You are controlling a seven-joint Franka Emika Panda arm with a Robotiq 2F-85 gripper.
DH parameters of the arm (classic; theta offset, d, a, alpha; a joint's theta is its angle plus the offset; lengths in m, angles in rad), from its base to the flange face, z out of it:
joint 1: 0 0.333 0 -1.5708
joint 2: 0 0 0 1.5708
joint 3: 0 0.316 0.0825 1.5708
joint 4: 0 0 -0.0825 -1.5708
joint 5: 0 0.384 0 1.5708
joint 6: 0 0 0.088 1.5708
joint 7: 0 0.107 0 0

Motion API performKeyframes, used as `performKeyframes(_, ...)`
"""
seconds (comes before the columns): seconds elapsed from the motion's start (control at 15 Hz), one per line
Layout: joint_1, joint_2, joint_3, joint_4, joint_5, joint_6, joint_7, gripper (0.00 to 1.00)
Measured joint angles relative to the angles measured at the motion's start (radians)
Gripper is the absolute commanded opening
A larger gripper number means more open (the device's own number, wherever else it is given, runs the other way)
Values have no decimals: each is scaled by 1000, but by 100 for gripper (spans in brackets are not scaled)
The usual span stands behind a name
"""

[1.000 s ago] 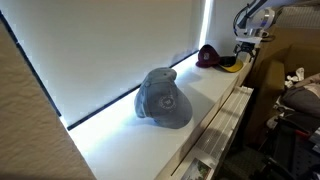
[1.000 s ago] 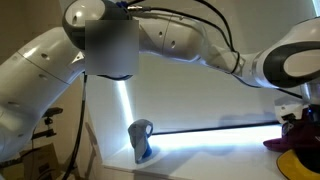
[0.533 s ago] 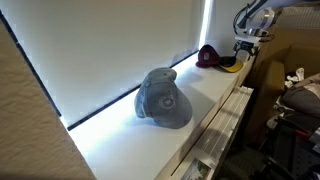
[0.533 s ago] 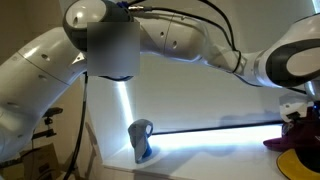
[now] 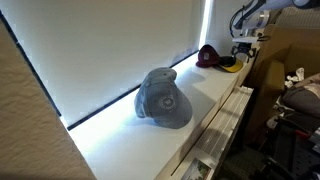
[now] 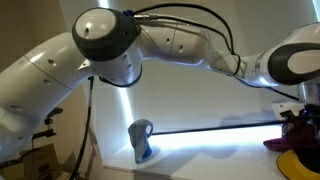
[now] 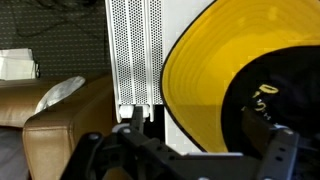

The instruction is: Slide the black cap to the left on the windowsill

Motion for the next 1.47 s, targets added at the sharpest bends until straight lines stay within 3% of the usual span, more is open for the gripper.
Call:
performKeyframes(0.13, 1, 0, 0, -1, 12, 22, 2, 100)
performKeyframes(0.4, 1, 0, 1, -9, 88, 172, 35, 100)
performKeyframes(0.53, 1, 0, 1, -9, 94, 182, 42, 100)
performKeyframes(0.87, 4, 1, -6, -10, 81, 164, 56, 100)
performKeyframes(1.13, 2, 1, -6, -7, 27, 54, 113, 100)
performKeyframes(1.47, 2, 1, -6, -7, 26, 47, 116, 100)
